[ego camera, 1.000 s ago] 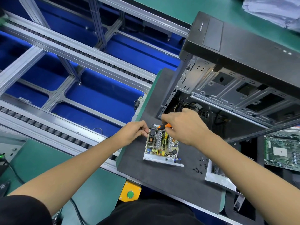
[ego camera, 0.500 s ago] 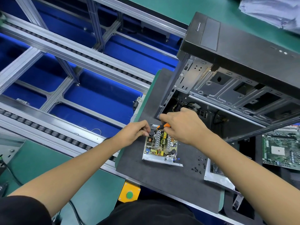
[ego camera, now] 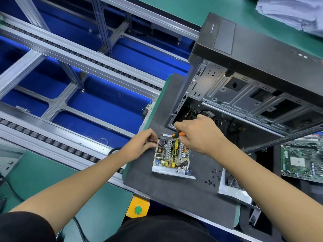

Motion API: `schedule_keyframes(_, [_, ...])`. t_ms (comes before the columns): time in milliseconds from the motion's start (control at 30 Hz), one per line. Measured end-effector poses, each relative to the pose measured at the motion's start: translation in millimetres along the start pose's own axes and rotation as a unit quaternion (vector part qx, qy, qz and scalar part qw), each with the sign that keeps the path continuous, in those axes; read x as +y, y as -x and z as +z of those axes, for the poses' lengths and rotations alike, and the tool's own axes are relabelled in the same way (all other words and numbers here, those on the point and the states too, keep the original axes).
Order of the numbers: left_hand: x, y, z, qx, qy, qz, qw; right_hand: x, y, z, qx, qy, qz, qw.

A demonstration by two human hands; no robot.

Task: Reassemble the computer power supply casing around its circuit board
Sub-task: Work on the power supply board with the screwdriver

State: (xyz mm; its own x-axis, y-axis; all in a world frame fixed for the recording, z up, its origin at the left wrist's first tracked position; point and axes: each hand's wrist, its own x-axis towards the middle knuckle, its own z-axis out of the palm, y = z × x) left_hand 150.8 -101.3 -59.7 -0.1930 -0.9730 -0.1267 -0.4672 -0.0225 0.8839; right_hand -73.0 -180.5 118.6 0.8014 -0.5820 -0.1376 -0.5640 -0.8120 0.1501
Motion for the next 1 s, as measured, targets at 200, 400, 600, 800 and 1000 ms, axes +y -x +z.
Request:
schedule_keyframes(200, [-20.6, 12.3, 27.0, 0.034, -0.131, 0.064, 0.989, -3.0, -2.4, 5.7, -0.007, 0.011, 0.002, 1.000])
schedule_keyframes(400, [-16.7, 19.8, 37.1, 0.067, -0.212, 0.130, 0.966, -6.1, -7.2, 6.1, 0.004, 0.022, -0.006, 1.000])
schedule_keyframes(600, [-17.9, 16.7, 43.0, 0.064, -0.269, 0.148, 0.950, -9.3, -13.4, 14.4, -0.017, 0.032, -0.008, 0.999])
schedule_keyframes(800, [-17.7, 12.3, 48.8, 0.070, -0.331, 0.151, 0.929, -11.5, -19.1, 19.0, -0.026, 0.038, -0.008, 0.999])
schedule_keyframes(1000, [-11.4, 7.7, 53.9, 0.087, -0.370, 0.166, 0.910, -11.3, -23.0, 25.5, -0.038, 0.035, -0.013, 0.999])
